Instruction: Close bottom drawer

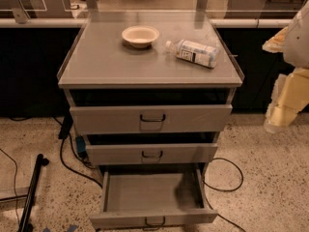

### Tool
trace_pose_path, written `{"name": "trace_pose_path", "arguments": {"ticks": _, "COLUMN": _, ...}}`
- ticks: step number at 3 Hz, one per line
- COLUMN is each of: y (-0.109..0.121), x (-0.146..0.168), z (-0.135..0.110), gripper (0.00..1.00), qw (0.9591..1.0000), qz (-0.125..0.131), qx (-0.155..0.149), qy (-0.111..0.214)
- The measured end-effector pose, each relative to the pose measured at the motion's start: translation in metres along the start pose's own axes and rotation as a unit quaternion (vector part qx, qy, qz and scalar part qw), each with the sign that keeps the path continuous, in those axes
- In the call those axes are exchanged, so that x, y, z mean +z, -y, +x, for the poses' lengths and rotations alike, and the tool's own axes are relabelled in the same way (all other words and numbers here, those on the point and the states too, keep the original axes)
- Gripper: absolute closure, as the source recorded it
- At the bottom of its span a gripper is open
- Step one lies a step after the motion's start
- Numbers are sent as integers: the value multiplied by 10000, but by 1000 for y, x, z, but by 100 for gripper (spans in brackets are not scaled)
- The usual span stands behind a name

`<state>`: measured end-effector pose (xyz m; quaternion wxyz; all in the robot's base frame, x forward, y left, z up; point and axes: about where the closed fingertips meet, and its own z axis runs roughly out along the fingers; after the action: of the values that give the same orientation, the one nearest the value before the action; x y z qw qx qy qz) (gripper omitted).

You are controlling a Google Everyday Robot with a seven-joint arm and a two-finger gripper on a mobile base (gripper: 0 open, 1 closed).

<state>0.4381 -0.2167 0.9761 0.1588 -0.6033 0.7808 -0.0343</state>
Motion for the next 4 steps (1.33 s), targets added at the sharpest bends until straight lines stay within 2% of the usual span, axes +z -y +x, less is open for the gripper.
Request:
{"name": "trace_pose_path", "arguments": {"ticks": 1, "y": 0, "x": 0, "z": 0, "gripper": 0, "qw": 10000, "qz": 0, "qx": 0, "qy": 0}}
{"name": "trace_pose_path", "arguments": {"ticks": 2, "y": -14, "x": 8, "z": -3, "gripper": 0, "qw": 9998, "qz": -50, "qx": -36, "qy": 168}}
{"name": "trace_pose_path", "arguments": {"ticks": 3, "y": -45, "x": 48, "z": -7, "gripper": 0, "qw": 9985, "qz": -261, "qx": -100, "qy": 463}}
{"name": "trace_pose_path", "arguments": {"ticks": 4, "y": -79, "x": 90, "z": -3, "gripper": 18, "qw": 9972, "qz": -233, "qx": -284, "qy": 653}}
